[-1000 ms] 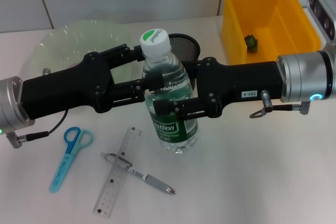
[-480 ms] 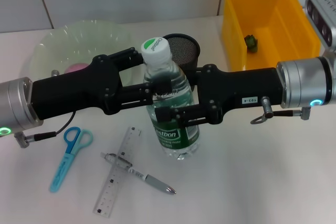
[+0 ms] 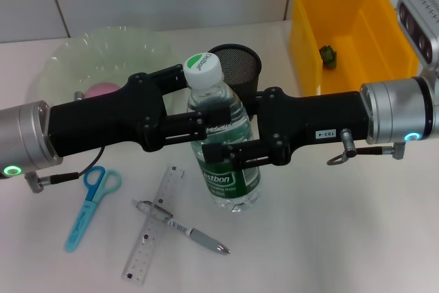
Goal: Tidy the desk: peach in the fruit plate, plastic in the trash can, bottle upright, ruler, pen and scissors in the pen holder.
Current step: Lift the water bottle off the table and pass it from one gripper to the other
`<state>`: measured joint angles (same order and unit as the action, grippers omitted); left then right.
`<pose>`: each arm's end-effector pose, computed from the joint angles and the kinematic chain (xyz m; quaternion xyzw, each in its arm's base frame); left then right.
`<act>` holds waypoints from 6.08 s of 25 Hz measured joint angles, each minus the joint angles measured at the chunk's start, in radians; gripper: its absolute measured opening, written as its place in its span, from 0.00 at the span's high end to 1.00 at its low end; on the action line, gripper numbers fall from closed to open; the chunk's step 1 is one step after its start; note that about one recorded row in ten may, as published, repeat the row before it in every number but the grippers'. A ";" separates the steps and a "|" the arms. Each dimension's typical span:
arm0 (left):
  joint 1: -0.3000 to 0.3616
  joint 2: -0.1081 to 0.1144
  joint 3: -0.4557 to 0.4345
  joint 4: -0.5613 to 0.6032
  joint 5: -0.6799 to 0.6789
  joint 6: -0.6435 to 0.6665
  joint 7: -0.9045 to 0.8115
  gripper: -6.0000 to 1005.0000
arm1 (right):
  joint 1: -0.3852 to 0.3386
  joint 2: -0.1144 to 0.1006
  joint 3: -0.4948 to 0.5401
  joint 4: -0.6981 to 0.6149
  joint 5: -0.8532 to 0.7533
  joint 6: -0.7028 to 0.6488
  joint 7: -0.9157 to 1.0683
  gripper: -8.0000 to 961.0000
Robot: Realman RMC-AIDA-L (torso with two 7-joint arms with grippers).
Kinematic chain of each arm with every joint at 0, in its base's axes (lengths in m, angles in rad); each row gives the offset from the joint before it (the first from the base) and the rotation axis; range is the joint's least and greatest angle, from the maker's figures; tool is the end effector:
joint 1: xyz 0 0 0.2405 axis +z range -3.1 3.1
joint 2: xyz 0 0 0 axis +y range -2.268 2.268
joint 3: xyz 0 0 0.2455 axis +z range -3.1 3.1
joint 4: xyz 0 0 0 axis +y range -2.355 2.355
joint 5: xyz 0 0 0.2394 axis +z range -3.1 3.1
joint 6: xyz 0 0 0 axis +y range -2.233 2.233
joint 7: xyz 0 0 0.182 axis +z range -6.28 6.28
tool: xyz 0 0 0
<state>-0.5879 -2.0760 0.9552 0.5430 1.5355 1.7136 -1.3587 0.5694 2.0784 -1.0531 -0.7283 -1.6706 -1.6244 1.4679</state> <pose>-0.1671 0.3499 -0.0353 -0.8986 -0.1517 -0.4113 0.0164 0.1661 0.3563 -0.0451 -0.9428 0.1360 0.3040 0.0121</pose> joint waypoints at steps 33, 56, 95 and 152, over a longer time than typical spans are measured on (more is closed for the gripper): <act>-0.006 -0.001 0.005 -0.008 -0.009 -0.010 -0.014 0.49 | 0.007 0.000 -0.011 0.001 -0.002 0.001 0.006 0.22; -0.016 0.002 0.006 -0.008 -0.016 -0.013 -0.019 0.51 | 0.012 -0.001 -0.005 0.003 0.001 0.014 -0.001 0.22; -0.013 0.007 0.006 -0.008 -0.013 -0.002 -0.028 0.55 | 0.024 -0.003 0.024 0.012 -0.013 0.012 0.007 0.16; -0.005 0.010 -0.001 -0.006 -0.011 0.002 -0.017 0.55 | 0.004 0.002 0.052 0.016 0.021 -0.004 -0.027 0.16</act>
<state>-0.5924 -2.0662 0.9543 0.5366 1.5241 1.7156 -1.3755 0.5734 2.0799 -1.0009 -0.7120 -1.6495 -1.6279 1.4411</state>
